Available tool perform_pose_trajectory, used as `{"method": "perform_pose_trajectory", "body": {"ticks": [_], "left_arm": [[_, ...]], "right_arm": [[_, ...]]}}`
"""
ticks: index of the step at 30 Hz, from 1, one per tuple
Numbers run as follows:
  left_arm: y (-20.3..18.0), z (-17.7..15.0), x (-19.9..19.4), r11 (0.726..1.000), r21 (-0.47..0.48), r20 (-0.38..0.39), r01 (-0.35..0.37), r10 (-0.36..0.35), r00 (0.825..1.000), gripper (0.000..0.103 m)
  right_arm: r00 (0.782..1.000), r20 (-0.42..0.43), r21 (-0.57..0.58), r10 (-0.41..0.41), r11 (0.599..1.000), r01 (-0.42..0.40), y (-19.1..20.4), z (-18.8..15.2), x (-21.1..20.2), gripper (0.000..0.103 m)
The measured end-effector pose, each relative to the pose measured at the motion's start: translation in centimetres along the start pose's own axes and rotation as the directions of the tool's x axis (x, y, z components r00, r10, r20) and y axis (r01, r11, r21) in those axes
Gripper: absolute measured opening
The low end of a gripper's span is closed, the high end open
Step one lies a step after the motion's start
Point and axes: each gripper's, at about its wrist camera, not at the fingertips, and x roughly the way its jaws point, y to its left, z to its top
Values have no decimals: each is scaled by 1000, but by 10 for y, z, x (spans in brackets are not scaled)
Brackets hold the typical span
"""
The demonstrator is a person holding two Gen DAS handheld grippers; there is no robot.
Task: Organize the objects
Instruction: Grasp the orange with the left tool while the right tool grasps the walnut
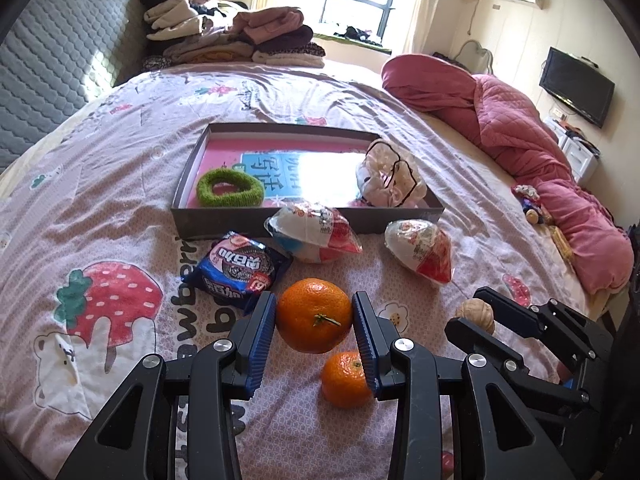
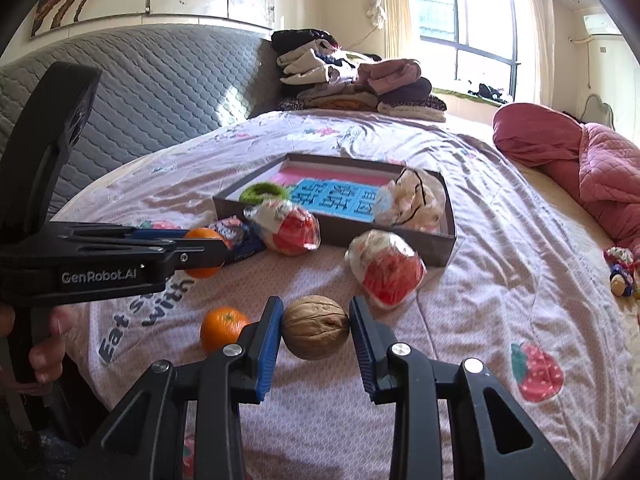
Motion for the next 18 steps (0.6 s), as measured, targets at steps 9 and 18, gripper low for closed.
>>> {"method": "perform_pose_trajectory", "body": {"ticks": [9, 18], "left_arm": [[1, 4, -6, 1000, 10, 30, -3, 2, 1000, 40], [5, 7, -11, 1000, 16, 58, -19, 18, 998, 40]], "right_arm": [[999, 47, 1, -10, 1000, 10, -1, 14, 0, 35], [997, 80, 4, -17, 1000, 17, -1, 27, 2, 35]]}}
